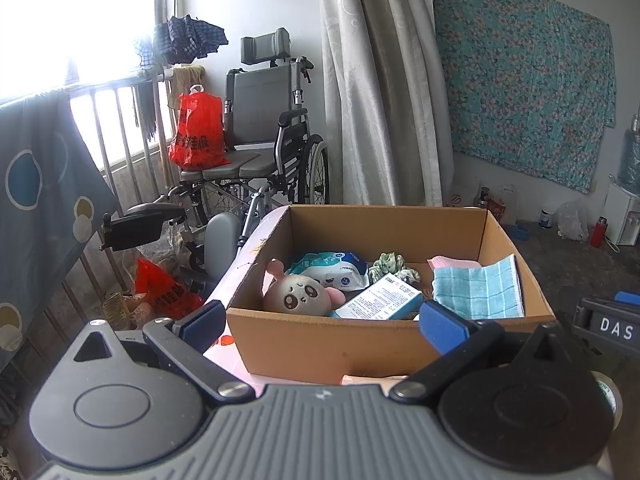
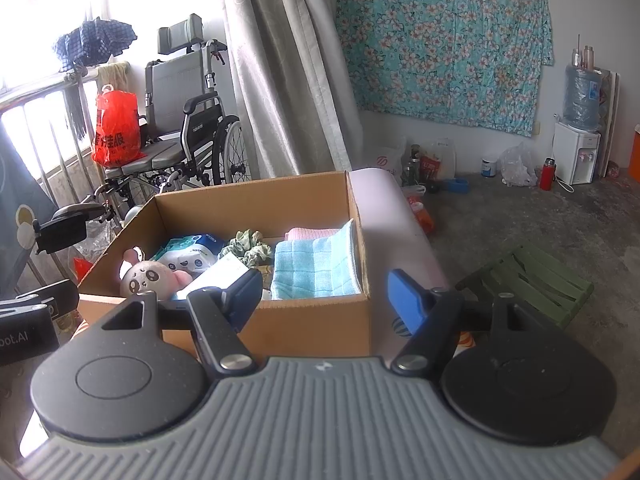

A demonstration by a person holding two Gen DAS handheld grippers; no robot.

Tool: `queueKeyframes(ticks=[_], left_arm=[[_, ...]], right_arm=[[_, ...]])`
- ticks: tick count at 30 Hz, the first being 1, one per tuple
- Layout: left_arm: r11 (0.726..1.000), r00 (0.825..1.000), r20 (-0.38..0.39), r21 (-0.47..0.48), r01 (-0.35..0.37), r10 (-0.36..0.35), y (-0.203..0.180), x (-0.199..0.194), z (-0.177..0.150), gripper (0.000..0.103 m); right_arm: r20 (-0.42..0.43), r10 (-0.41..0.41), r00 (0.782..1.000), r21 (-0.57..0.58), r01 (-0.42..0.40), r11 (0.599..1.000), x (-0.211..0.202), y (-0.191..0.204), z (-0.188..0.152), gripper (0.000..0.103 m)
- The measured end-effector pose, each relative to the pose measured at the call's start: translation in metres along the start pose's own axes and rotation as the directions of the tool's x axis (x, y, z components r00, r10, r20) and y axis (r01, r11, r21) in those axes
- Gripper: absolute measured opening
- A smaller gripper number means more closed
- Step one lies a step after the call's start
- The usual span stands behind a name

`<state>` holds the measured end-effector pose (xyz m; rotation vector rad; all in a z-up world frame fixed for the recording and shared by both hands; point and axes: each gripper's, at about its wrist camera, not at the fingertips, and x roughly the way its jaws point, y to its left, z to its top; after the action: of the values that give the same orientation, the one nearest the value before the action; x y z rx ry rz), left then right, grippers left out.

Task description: Organize soft objects

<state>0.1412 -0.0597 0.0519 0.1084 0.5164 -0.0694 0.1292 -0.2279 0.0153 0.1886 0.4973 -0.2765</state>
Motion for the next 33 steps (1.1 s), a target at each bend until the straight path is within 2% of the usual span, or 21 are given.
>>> queueKeyframes(ticks=[17, 21, 25, 33], left_arm=[[1.0, 1.0, -0.027, 0.001, -0.003, 0.003, 0.0009, 0.004, -0.0004, 0.103], [1.0, 0.999, -0.04, 0.004, 0.005, -0.005, 0.0004, 0.0044, -0.0014, 0.103], [1.0, 0.999, -0.034, -0.001, 0.014, -0.014, 0.0, 0.003, -0.0004, 0.103], [1.0, 0.999, -0.038, 0.005, 0.026, -0.025, -0.0038, 0.0035, -0.0003, 0.103]], right_arm=[[-0.016, -0.001, 1.0, 0.005, 0.001, 1.0, 0.0035, -0.0017, -0.0042, 0.07], [-0.004, -0.029, 1.0, -0.019, 0.029, 0.999, 0.0016, -0.0016, -0.0011, 0.071], [-0.001, 0.003, 1.0, 0.003, -0.003, 1.0, -0.0015, -0.0035, 0.0, 0.071], [-0.006, 0.017, 1.0, -0.021, -0.017, 1.0, -0.0033, 0.0034, 0.0015, 0.072]])
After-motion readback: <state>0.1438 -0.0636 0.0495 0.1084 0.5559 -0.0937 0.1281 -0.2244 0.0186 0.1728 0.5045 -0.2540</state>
